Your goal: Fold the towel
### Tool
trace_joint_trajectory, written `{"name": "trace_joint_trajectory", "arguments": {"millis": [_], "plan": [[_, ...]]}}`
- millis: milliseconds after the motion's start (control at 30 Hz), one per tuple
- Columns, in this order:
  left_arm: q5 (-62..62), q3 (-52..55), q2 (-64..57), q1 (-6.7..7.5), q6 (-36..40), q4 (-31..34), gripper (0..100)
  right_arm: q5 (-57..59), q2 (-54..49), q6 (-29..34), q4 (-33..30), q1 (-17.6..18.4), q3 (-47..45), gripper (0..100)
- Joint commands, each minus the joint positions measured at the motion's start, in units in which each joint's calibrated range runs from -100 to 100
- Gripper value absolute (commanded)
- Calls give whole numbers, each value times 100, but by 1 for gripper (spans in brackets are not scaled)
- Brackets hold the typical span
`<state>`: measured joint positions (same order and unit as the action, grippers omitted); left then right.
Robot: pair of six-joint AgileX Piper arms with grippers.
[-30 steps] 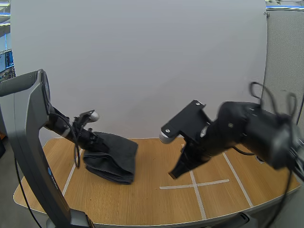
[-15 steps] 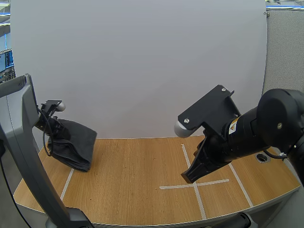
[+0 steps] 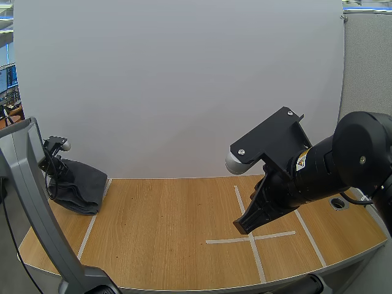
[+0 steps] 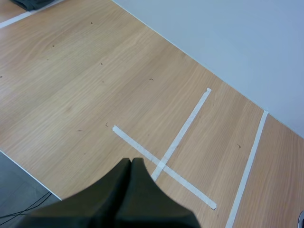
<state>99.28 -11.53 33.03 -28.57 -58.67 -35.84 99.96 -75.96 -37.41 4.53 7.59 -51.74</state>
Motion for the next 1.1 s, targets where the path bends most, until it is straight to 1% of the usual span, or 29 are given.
{"name": "trace_joint_trajectory", "arguments": {"millis": [0, 367, 700, 767, 833, 1000, 1033, 1067], "plan": [[72, -827, 564, -10, 116, 325, 0, 4, -55, 57, -25, -21, 61, 0], [72, -1548, 1291, -10, 118, 348, 0, 4, -55, 57, -13, -21, 61, 0], [72, -1594, 1445, -3, 118, 315, 1, 4, -55, 57, -13, -21, 61, 0], [72, -1594, 1445, -3, 118, 315, 10, 4, -55, 57, -13, -21, 61, 0], [72, -1594, 1445, -3, 118, 302, 28, 4, -55, 57, -13, -21, 61, 0], [72, -1594, 1445, -3, 118, 224, 94, 4, -55, 57, -13, -21, 61, 0], [72, -1610, 1445, -3, 118, 177, 100, 4, -55, 57, -13, -21, 61, 0], [72, -1644, 1445, -3, 129, 149, 100, 4, -55, 57, -13, -21, 61, 0]]}}
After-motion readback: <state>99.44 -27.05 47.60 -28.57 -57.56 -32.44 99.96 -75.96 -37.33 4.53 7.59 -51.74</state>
